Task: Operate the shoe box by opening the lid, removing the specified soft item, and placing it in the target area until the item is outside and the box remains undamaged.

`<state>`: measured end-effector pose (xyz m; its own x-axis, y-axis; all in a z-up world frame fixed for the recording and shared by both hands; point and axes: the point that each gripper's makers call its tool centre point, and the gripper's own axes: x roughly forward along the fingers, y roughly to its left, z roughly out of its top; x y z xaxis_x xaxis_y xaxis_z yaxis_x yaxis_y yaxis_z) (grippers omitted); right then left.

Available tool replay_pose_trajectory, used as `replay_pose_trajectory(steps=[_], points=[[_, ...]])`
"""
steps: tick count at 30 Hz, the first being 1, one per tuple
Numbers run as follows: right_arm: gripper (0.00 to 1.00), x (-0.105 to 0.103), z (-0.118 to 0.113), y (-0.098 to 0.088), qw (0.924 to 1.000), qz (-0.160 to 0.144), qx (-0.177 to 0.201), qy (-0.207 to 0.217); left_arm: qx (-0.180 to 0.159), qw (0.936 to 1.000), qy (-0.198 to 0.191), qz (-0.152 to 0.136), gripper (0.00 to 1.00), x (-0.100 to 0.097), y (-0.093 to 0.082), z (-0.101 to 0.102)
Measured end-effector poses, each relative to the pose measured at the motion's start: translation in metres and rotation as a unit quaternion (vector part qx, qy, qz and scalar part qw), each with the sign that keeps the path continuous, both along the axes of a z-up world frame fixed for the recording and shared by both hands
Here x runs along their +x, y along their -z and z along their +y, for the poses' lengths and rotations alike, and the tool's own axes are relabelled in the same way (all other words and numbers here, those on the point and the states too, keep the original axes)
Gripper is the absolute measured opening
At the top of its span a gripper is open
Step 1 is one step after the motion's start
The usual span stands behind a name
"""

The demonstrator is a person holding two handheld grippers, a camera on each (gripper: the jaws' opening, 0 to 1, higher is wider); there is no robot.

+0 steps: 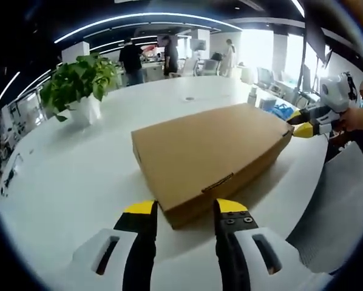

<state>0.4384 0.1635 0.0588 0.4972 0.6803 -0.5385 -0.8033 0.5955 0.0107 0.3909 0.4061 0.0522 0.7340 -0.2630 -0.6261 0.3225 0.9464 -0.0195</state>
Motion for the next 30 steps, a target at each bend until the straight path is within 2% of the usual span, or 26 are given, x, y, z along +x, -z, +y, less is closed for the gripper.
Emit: replay_pose_trajectory(steps=[9, 16, 30], points=[[0.23, 0.001, 0.000, 0.007, 0.9999, 0.008, -0.004, 0.009, -0.004, 0.9999, -0.008, 0.006, 0.36, 0.002, 0.006, 0.001], [0.23, 0.003, 0.001, 0.008, 0.9999, 0.000, -0.011, 0.011, -0.003, 0.9999, -0.010, 0.004, 0.37, 0.008, 0.006, 0.002], [0.23, 0.023, 0.005, 0.010, 0.9997, 0.007, -0.019, 0.014, -0.002, 0.9999, -0.010, 0.011, 0.37, 0.032, 0.009, 0.007]])
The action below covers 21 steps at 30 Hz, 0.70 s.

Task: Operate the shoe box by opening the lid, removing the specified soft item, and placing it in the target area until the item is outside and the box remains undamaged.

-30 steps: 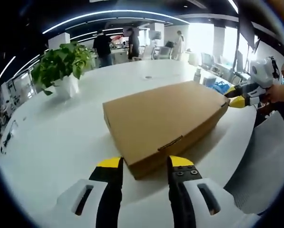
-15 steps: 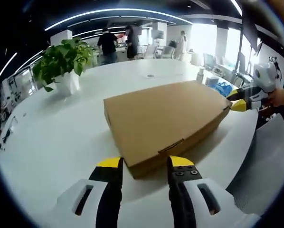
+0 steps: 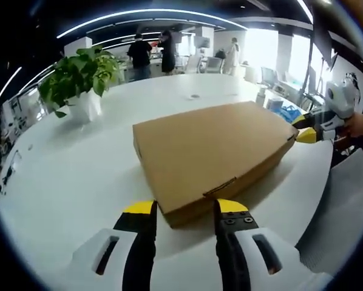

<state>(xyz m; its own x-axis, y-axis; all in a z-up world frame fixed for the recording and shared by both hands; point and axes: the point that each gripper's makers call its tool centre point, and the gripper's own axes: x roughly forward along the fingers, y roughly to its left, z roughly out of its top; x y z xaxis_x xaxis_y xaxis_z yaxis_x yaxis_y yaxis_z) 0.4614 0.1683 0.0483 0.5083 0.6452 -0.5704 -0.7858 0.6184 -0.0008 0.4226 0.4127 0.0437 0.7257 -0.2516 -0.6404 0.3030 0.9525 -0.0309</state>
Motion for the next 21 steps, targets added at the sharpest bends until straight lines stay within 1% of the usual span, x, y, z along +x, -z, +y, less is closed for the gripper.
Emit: replay_pose_trajectory(steps=[8, 21], points=[[0.23, 0.016, 0.001, 0.000, 1.0000, 0.002, 0.002, 0.010, 0.000, 1.0000, 0.006, 0.002, 0.37, 0.019, 0.000, 0.001], [0.24, 0.048, 0.001, 0.000, 0.9996, 0.004, 0.007, 0.029, -0.001, 0.9999, 0.011, 0.004, 0.37, 0.053, -0.001, 0.000]])
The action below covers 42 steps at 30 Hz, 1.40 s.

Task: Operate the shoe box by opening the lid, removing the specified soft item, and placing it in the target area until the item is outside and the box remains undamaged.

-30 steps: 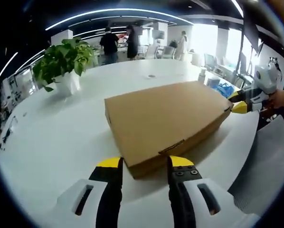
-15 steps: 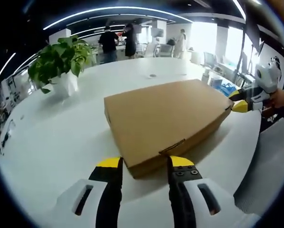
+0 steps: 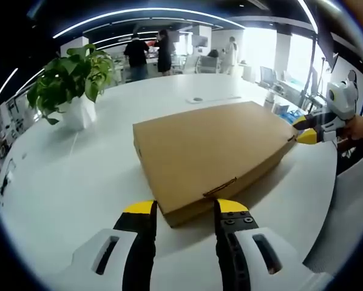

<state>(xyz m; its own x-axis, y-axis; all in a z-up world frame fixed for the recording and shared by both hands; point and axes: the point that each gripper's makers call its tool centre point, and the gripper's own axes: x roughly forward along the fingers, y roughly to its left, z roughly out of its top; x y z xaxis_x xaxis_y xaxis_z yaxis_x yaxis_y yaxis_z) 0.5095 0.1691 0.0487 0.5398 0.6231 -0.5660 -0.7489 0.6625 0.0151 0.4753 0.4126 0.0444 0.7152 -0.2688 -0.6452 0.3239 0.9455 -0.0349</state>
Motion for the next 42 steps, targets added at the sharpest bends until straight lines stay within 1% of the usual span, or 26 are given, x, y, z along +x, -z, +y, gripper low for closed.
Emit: replay_pose_trajectory(steps=[10, 15, 23, 25, 28, 32, 33, 37, 42], points=[[0.25, 0.018, 0.001, 0.000, 1.0000, 0.000, -0.006, 0.002, -0.004, 1.0000, 0.000, 0.000, 0.37, 0.016, 0.000, 0.000], [0.25, 0.021, 0.001, 0.000, 1.0000, 0.000, -0.006, 0.004, -0.003, 1.0000, 0.001, 0.001, 0.37, 0.021, 0.000, 0.000], [0.23, 0.021, -0.001, -0.002, 1.0000, -0.002, -0.004, 0.002, -0.003, 1.0000, -0.002, -0.001, 0.37, 0.020, 0.000, 0.000], [0.24, 0.020, -0.004, -0.003, 1.0000, -0.005, -0.004, 0.002, -0.002, 1.0000, -0.004, 0.002, 0.38, 0.017, -0.001, -0.001], [0.26, 0.016, -0.011, -0.006, 0.9999, -0.011, -0.003, 0.004, 0.003, 1.0000, -0.003, -0.003, 0.42, 0.009, -0.004, -0.002], [0.30, 0.007, -0.025, -0.010, 0.9998, -0.019, -0.003, 0.007, 0.000, 0.9999, -0.007, -0.008, 0.46, -0.001, -0.009, -0.005], [0.31, 0.005, -0.028, -0.010, 0.9998, -0.021, -0.002, 0.007, -0.002, 0.9999, -0.007, -0.013, 0.47, -0.005, -0.012, -0.008], [0.34, -0.003, -0.050, -0.012, 0.9991, -0.037, -0.016, 0.011, -0.005, 0.9994, -0.009, -0.033, 0.51, -0.022, -0.022, -0.015], [0.42, -0.012, -0.081, -0.020, 0.9982, -0.045, -0.008, 0.038, -0.005, 0.9986, -0.002, -0.052, 0.59, -0.042, -0.031, -0.026]])
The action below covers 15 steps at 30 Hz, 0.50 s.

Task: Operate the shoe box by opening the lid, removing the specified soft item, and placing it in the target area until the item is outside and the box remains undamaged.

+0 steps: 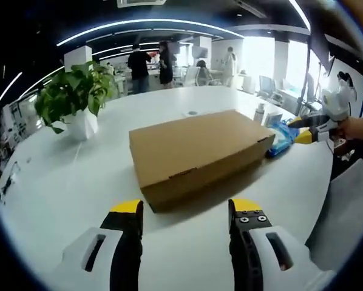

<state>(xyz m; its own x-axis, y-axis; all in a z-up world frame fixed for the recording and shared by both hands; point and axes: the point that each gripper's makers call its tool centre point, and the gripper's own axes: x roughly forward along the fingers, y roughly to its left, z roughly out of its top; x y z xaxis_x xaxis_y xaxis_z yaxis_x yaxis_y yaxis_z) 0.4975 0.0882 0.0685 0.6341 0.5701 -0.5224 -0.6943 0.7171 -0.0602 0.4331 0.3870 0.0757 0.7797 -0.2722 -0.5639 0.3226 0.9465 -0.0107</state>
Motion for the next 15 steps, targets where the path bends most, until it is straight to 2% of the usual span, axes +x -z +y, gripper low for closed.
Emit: replay_pose_trajectory(steps=[9, 15], points=[[0.51, -0.030, -0.060, -0.010, 0.9980, -0.002, 0.010, 0.062, 0.001, 0.9995, -0.002, -0.030, 0.66, -0.033, -0.011, -0.015], [0.62, -0.056, -0.087, -0.013, 0.9968, -0.005, 0.006, 0.079, -0.013, 0.9986, -0.021, -0.047, 0.74, -0.053, -0.016, -0.026]])
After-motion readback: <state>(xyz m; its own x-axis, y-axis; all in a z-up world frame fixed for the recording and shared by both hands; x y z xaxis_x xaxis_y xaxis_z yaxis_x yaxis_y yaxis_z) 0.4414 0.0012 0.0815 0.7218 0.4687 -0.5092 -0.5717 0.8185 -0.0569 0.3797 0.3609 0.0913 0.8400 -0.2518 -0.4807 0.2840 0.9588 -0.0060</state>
